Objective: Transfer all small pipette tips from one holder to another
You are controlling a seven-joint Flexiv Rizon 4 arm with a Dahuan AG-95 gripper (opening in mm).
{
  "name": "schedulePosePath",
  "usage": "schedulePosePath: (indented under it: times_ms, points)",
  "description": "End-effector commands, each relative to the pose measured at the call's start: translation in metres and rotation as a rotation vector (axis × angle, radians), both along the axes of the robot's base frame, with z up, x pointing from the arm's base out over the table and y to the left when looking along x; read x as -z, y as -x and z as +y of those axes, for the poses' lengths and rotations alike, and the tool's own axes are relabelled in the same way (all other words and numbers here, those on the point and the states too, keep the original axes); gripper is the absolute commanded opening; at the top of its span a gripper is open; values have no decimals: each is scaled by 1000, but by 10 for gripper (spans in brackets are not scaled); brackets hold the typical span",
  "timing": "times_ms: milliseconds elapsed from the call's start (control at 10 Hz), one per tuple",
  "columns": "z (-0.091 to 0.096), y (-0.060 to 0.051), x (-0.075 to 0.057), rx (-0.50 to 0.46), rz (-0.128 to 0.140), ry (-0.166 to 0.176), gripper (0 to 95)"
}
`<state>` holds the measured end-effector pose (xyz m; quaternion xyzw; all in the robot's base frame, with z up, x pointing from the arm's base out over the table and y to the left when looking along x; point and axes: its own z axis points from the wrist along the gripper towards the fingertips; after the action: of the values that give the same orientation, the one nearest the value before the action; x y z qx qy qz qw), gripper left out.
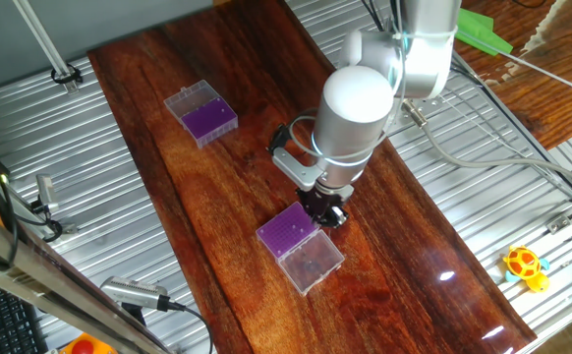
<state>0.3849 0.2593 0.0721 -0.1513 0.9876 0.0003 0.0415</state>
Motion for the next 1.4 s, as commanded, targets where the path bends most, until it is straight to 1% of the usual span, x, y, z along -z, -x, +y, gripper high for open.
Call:
schedulePosePath:
  times_ms: [100, 200, 300, 600, 700, 800, 1000, 1100, 1200, 1300, 1400]
  points:
    - [0, 0, 1, 0, 0, 0, 0]
    - [0, 0, 3, 1, 0, 0, 0]
    - [0, -1, 3, -4, 0, 0, 190]
    - [0, -1, 4, -10, -2, -3, 190]
    - [-1, -1, 3, -9, -2, -4, 0]
    - [-4, -1, 1, -17, -3, -10, 0]
    - [-31, 3, -8, -70, 1, -20, 0]
    - [-55, 8, -17, -110, 8, -24, 0]
    - [-67, 13, -23, -132, 12, -24, 0]
    - [-80, 18, -30, -178, 27, -26, 0]
    - [-80, 18, -30, -197, 41, -24, 0]
